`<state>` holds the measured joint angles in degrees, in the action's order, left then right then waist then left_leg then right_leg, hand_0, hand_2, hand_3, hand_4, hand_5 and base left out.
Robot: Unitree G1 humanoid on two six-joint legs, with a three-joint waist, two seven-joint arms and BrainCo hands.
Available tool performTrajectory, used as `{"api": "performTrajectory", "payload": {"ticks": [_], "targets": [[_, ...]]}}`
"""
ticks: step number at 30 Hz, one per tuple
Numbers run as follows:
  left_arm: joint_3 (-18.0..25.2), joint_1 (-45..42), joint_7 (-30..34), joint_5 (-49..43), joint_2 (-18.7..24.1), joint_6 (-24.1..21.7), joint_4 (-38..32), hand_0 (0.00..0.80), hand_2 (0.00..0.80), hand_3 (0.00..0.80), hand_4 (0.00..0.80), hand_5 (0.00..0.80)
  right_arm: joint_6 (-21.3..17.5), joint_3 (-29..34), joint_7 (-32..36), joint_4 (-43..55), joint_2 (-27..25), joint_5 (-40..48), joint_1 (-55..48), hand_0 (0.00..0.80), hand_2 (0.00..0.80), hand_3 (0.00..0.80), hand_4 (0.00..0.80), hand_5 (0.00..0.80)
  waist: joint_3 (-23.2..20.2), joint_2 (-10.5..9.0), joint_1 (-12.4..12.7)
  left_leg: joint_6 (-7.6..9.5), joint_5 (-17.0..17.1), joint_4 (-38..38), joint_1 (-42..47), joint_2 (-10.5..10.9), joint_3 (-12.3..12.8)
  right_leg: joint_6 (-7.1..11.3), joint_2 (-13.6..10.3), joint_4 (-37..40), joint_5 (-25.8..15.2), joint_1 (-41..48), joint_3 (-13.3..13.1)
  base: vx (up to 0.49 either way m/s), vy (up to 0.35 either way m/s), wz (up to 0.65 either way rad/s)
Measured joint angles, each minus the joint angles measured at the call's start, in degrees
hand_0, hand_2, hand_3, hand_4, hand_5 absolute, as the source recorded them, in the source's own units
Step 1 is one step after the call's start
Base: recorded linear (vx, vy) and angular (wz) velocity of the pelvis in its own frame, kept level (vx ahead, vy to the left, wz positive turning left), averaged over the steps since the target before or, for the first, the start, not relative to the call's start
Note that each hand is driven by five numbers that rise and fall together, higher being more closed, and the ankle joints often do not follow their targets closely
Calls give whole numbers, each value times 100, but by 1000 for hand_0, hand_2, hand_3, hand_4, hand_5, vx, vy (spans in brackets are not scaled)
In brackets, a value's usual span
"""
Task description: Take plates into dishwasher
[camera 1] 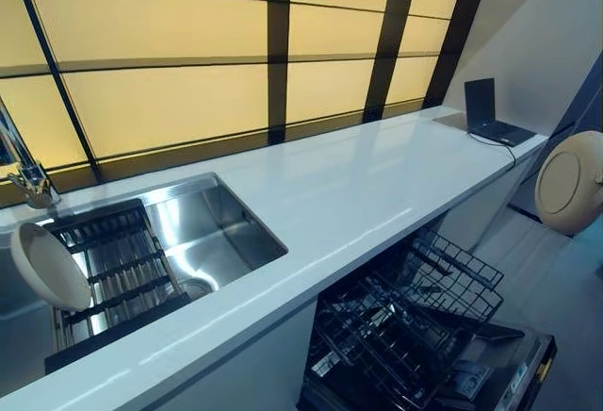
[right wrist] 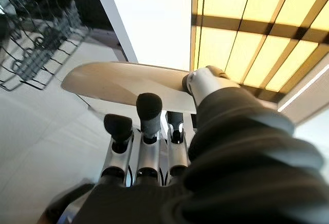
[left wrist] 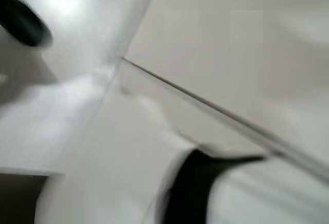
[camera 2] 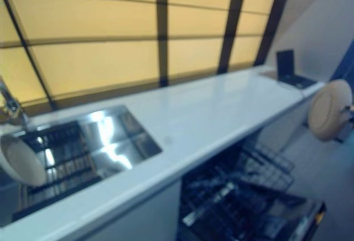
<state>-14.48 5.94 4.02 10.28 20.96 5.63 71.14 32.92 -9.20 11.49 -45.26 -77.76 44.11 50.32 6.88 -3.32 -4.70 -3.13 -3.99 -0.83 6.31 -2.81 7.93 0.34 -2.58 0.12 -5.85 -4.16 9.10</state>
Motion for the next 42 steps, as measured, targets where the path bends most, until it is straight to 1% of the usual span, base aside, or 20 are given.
{"api": "performTrajectory", "payload": {"ticks": [5,9,13,16,22,24,25,27,28,29,30,31,32,34,35,36,37,38,41,42], "targets": [[1,-173,4,1,-5,-6,-7,0,0,0,0,0,-2,35,859,158,2,-317,-504,800,800,800,800,800,-41,-34,89,10,53,-82,9,61,-8,11,7,219,-167,24,-136,-92,50,-11],[12,-207,6,1,-11,-30,-17,0,0,0,0,0,-3,44,1331,277,128,-528,-895,800,800,800,800,800,-68,-62,97,30,74,-159,72,93,-8,33,7,460,-288,157,-155,-93,43,-3],[128,-273,3,-1,-3,-38,-18,0,0,0,0,0,-53,44,1715,339,235,-979,-1102,800,800,800,800,800,-88,-93,111,45,86,-216,123,109,-8,33,0,469,-319,189,-164,-97,38,-1],[187,-329,4,-29,-2,-42,-28,0,0,0,0,0,-93,44,1928,406,302,-1166,-1244,800,800,800,800,800,-106,-132,117,53,96,-256,146,124,-5,43,-9,468,-329,189,-169,-76,40,-1],[224,-343,7,-61,49,-85,-46,0,0,0,0,0,-184,44,2066,416,415,-1330,-1379,800,800,800,800,800,-81,-217,112,110,140,-351,186,201,11,103,-81,467,-369,174,-182,-62,28,-2],[224,-351,11,-62,95,-117,-77,0,0,0,0,0,-313,51,2112,424,554,-1446,-1611,800,800,800,800,800,-54,-318,117,151,167,-377,182,255,101,187,-130,458,-432,117,-183,-131,-5,-15],[224,-357,14,-62,126,-114,-133,0,0,0,0,0,-385,63,2128,432,614,-1533,-1707,800,800,800,800,800,-44,-336,117,171,179,-355,116,249,132,292,-124,405,-520,23,-172,-112,-17,-19],[232,-359,14,-62,198,-97,-226,0,0,0,0,0,-452,63,2155,459,800,-1676,-1711,800,800,800,800,800,11,-304,124,223,202,-366,22,123,246,738,-60,416,-824,-145,-127,-91,-26,-26],[232,-355,14,-61,216,-93,-241,0,0,0,0,0,-465,63,2171,460,835,-1689,-1711,800,800,800,800,800,35,-295,123,256,202,-371,9,101,258,826,-58,416,-873,-168,-94,-111,-80,-4],[244,-378,14,-54,243,-85,-263,0,0,0,0,0,-520,56,2201,465,914,-1822,-1761,800,800,800,800,800,140,-128,108,234,344,-388,0,-123,356,808,-30,-466,-237,-301,160,-63,-67,8],[244,-378,14,-54,243,-85,-263,0,0,0,0,0,-520,56,2201,465,914,-1822,-1761,800,800,800,800,800,140,-128,108,234,344,-388,0,-123,356,808,-30,-466,-237,-301,160,-30,-94,8],[241,-343,13,-50,285,-91,-265,0,0,0,0,0,-578,51,2269,527,881,-1917,-1761,800,800,800,800,800,209,-7,205,176,374,-386,2,-284,423,821,-71,-1298,371,-270,240,-1,-65,-14],[242,-343,13,-50,322,-89,-259,0,0,0,0,0,-644,55,2323,627,837,-1953,-1759,800,800,800,800,800,184,-92,270,148,384,-387,-17,-260,448,826,-160,-1175,528,-91,224,-8,-116,-11],[246,-383,25,-38,319,-91,-194,0,0,0,0,0,-803,116,2423,672,823,-2050,-1732,800,800,800,800,800,186,-146,321,89,422,-390,-32,-182,360,740,-181,-538,592,273,169,-69,-172,6],[283,-374,63,14,295,-89,-203,0,0,0,0,0,-879,141,2476,653,822,-2118,-1731,800,800,800,800,800,186,-149,405,84,419,-389,-53,-104,240,590,-132,-222,575,432,68,-115,-177,9],[299,-375,76,48,288,-90,-212,0,0,0,0,0,-913,141,2500,650,823,-2146,-1730,800,800,800,800,800,187,-156,430,77,423,-388,-83,-82,190,473,-126,-117,563,456,57,-127,-158,4],[391,-373,95,117,260,-89,-212,0,0,0,0,0,-960,138,2538,653,831,-2167,-1717,800,800,800,800,800,190,-143,439,27,452,-388,-153,-74,99,296,-111,20,497,465,80,-79,-86,6],[503,-372,112,269,242,-86,-212,0,0,0,0,0,-991,119,2557,654,865,-2189,-1689,800,800,800,800,800,197,-124,436,-22,493,-390,-246,-81,63,188,-78,166,410,456,83,-171,-161,6],[953,-304,123,910,228,-2,-263,0,0,0,0,0,-1004,-197,2560,669,1005,-2214,-1625,800,800,800,800,800,260,-179,468,-90,564,-288,-514,-125,-113,122,-6,427,230,411,99,-181,-233,15],[973,-290,145,1069,223,-8,-292,0,0,0,0,0,-1002,-225,2558,669,1011,-2213,-1625,800,800,800,800,800,280,-185,501,-95,585,-319,-549,-132,-147,123,7,472,193,405,114,-32,-129,16]]}}
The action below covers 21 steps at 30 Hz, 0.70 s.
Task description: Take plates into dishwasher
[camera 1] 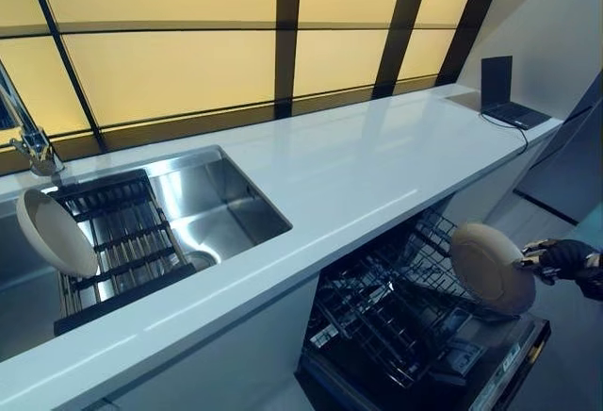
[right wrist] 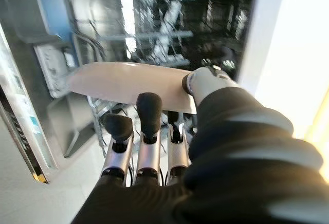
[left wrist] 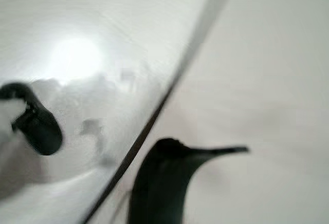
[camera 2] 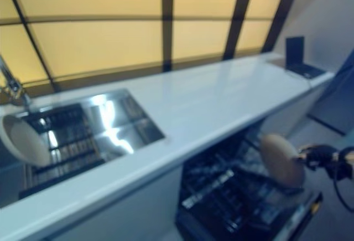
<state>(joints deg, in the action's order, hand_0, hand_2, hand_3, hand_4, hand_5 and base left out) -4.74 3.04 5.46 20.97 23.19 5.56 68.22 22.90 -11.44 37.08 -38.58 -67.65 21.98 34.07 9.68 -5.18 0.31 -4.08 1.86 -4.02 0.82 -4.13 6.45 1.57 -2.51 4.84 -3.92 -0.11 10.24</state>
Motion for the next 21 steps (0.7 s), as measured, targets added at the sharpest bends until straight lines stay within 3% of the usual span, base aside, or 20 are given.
{"api": "performTrajectory", "payload": {"ticks": [12,21], "targets": [[-4,-155,73,121,-76,-14,-195,0,0,0,0,0,1,8,-8,267,27,-108,-7,800,800,800,800,800,156,48,75,36,159,-69,-65,66,-242,11,-55,1,-1,39,192,-38,-45,12],[-4,-92,69,259,-72,-24,-224,0,0,0,0,0,118,8,-5,482,378,-111,-50,800,800,800,800,800,291,178,61,42,193,-71,-55,91,-371,36,-72,1,18,120,272,-31,-22,7]]}}
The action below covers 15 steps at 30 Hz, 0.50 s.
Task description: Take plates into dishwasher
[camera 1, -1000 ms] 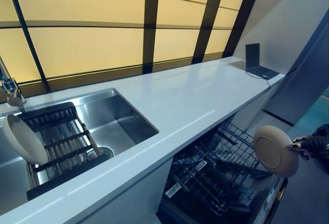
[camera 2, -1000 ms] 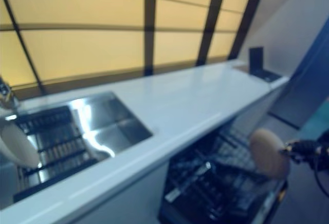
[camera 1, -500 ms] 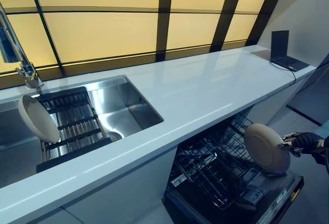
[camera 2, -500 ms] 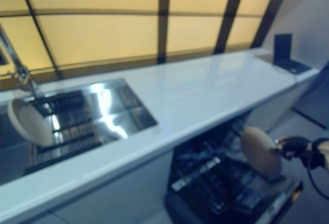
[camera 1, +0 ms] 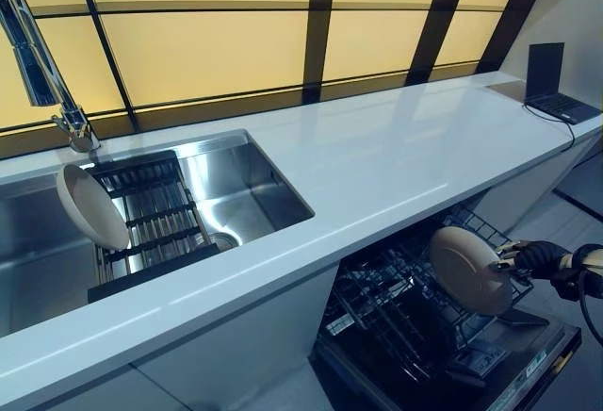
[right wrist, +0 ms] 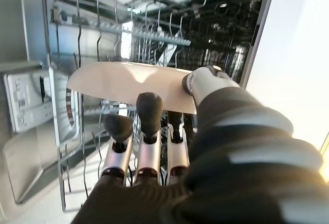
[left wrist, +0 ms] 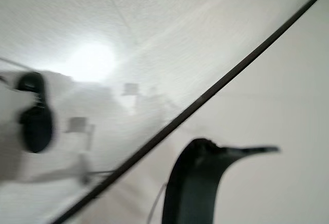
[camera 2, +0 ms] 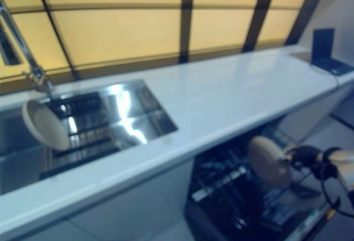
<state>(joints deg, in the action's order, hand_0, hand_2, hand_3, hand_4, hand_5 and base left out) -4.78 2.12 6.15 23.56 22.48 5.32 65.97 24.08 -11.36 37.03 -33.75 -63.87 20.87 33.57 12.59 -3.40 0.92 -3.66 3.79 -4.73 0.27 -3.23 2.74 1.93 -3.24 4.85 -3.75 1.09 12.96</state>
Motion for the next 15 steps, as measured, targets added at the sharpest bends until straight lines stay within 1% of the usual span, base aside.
{"api": "performTrajectory", "payload": {"ticks": [4,7,10,15], "targets": [[0,14,1,255,-2,-6,-6,0,0,0,0,0,5,0,5,10,274,-56,-32,800,800,800,800,800,17,2,0,0,4,1,6,2,-10,0,-1,0,0,12,11,-6,-16,1],[7,21,1,487,-3,-30,-180,0,0,0,0,0,9,1,1,216,382,-165,-191,800,800,800,800,800,78,7,3,0,17,1,7,3,-37,1,-1,0,1,30,19,-10,-17,4],[3,33,-1,612,-9,-97,-311,0,0,0,0,0,45,2,-9,270,648,-243,-283,800,800,800,800,800,137,19,2,-2,35,-1,-1,4,-63,10,-1,1,8,34,20,-30,-24,6],[4,48,-41,769,-11,-119,-402,0,0,0,0,0,91,3,-33,383,884,-404,-485,800,800,800,800,800,251,86,2,-2,56,-1,-26,14,-125,33,-6,1,24,44,34,-17,-14,6]]}}
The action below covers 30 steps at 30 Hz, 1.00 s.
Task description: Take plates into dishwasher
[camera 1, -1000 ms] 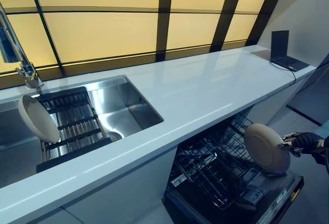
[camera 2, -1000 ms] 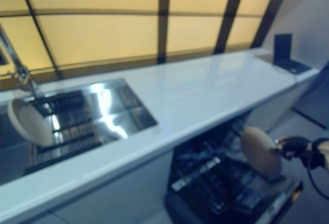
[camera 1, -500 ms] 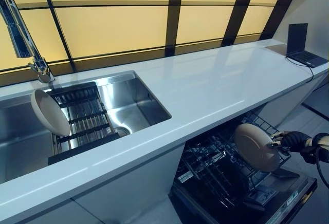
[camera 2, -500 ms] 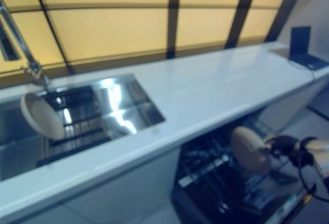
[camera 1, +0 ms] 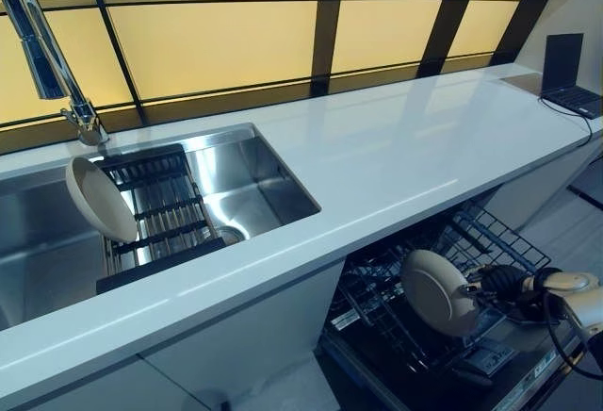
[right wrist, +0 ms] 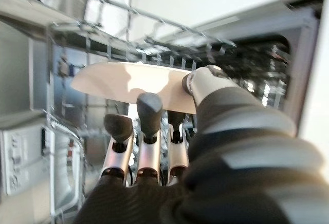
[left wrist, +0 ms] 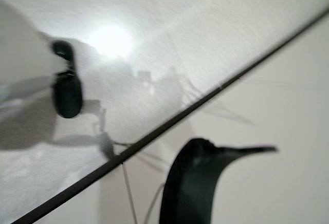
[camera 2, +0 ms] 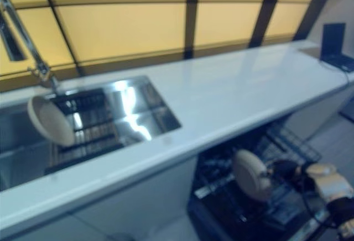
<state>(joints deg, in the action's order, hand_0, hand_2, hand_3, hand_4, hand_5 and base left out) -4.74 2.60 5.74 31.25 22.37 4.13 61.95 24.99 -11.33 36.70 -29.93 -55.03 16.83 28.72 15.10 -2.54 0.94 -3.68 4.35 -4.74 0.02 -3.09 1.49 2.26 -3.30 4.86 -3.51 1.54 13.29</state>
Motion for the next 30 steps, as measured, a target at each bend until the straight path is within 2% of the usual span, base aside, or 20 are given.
{"api": "performTrajectory", "payload": {"ticks": [11,16,22,30], "targets": [[0,34,-50,440,-10,-7,-208,0,0,0,0,0,-47,-78,-274,-17,294,-740,-72,800,800,800,800,800,115,101,5,-1,25,1,-76,3,-42,-20,-3,0,-14,-56,22,-20,-9,1],[0,111,-126,790,-17,-105,-241,0,0,0,0,0,-183,-272,-456,-34,408,-1191,-68,800,800,800,800,800,196,211,6,-2,30,1,-92,5,-64,-21,-5,0,-15,-60,51,-15,-2,1],[-1,126,-126,832,-14,-112,-250,0,0,0,0,0,-344,-290,-602,-163,509,-1388,55,800,800,800,800,800,282,354,-2,0,59,2,-164,19,-152,-21,-18,0,-15,-88,133,-31,-3,7],[-5,108,-114,831,-17,-122,-252,0,0,0,0,0,-495,-298,-648,-382,514,-1574,270,800,800,800,800,800,323,419,7,6,82,0,-173,29,-171,5,-28,0,0,-86,145,-1,0,0]]}}
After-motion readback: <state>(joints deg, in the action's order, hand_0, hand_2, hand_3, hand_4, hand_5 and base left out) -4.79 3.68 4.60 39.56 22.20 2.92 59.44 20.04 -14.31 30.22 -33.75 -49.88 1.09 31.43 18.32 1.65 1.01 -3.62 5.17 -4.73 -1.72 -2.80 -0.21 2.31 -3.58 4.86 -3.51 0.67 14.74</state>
